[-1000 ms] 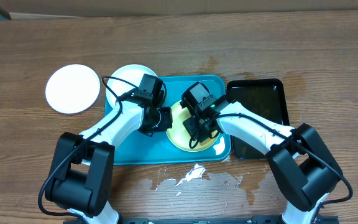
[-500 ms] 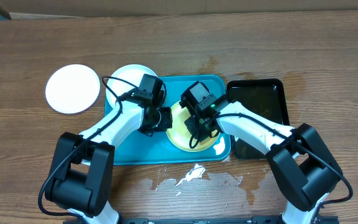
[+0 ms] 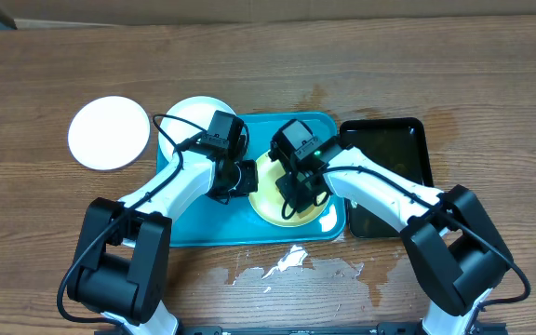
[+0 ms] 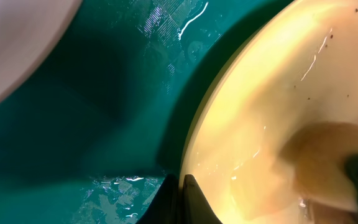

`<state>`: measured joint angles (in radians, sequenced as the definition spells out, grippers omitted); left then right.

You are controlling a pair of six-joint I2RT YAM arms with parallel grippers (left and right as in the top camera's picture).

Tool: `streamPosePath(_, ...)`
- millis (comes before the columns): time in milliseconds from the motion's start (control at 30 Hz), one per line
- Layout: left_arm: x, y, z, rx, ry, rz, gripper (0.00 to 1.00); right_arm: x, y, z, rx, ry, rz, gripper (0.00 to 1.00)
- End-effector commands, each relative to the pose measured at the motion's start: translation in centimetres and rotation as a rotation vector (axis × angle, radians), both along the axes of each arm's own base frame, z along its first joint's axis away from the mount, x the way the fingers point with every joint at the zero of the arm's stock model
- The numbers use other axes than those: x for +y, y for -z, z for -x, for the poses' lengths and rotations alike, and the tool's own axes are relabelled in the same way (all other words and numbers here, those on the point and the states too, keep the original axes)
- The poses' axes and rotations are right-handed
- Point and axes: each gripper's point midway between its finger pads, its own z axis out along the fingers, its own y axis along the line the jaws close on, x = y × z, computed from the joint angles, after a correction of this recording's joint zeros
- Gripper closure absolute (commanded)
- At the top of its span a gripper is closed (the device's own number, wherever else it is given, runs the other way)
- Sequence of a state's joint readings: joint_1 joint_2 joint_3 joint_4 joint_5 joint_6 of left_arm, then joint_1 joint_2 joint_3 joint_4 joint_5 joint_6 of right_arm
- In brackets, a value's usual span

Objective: Clean dirty plates on tray and stack at the side
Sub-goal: 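Scrub the yellow plate with the sponge while the left gripper holds its rim, then move the sponge back into the black tray with the right gripper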

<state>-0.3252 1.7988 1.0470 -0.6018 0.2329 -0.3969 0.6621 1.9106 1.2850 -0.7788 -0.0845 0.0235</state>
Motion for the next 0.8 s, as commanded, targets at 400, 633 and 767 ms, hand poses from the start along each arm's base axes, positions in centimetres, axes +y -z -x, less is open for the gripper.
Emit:
streamPosePath(400, 0.1, 0.4, 0.3, 0.031, -0.011, 0.004, 0.94, 2.6, -7.9, -1.4, -0.043, 0.012, -0.095, 0.96)
streamPosePath(633, 1.2, -0.3, 0.0, 0.032, -0.025, -0.07, 0.96, 1.7, -9.1, -2.1, -0.05, 0.091, -0.12, 0.96)
streamPosePath(767, 2.3, -2.2, -0.5, 0.044, -0.036, -0.147, 0.96, -0.9, -12.1, -3.6, -0.063, 0.231, -0.151, 0.96)
